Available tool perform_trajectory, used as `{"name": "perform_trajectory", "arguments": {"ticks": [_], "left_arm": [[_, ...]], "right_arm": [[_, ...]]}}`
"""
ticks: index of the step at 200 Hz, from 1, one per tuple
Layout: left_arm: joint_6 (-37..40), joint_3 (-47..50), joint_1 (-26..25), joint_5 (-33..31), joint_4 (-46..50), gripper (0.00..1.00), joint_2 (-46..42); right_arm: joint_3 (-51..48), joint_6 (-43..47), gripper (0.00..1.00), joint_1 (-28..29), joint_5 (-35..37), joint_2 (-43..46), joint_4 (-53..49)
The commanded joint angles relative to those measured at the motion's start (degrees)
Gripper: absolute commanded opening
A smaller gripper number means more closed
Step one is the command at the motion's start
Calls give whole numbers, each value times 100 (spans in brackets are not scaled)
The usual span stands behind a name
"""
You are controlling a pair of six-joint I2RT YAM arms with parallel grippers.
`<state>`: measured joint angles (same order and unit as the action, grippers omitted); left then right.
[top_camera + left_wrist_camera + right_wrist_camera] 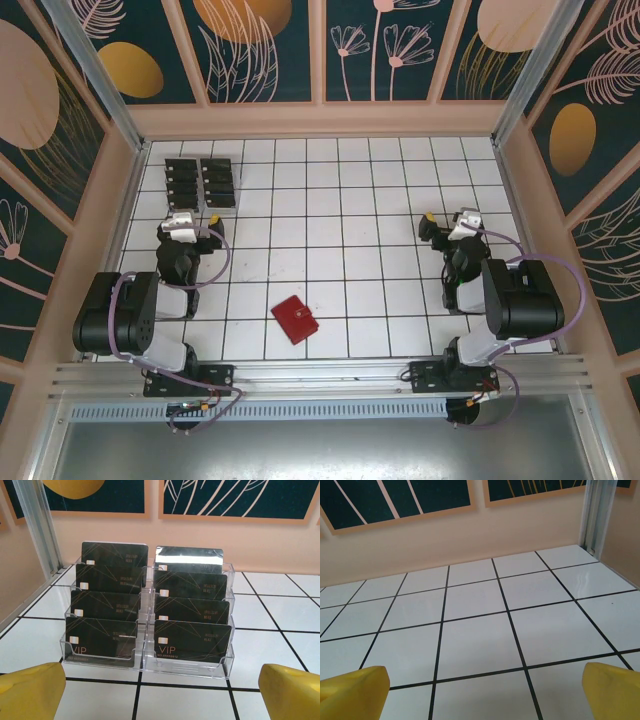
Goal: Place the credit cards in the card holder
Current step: Move the storage box to the center of the table.
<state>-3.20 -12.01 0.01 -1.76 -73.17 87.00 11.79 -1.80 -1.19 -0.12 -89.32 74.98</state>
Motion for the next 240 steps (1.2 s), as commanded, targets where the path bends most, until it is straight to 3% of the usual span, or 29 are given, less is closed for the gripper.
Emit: {"name": "perform_trajectory", "arguments": {"ticks": [1, 93, 173, 202, 240], "left_arm": [[-49, -141, 36, -107, 13, 99, 3], [-119, -231, 40, -289, 169, 99, 28], [-119, -248, 31, -285, 179, 99, 41], [-106, -145, 34, -251, 37, 99, -39], [-131, -708, 34, -352, 1757, 99, -977]], "right_arm": [[69, 100, 99, -42, -45, -15, 66], [92, 84, 99, -61, -33, -15, 18], [82, -4, 99, -259, -549, -15, 51], [-57, -61, 99, -255, -378, 72, 266], [-13, -169, 99, -247, 60, 1208, -781]]}}
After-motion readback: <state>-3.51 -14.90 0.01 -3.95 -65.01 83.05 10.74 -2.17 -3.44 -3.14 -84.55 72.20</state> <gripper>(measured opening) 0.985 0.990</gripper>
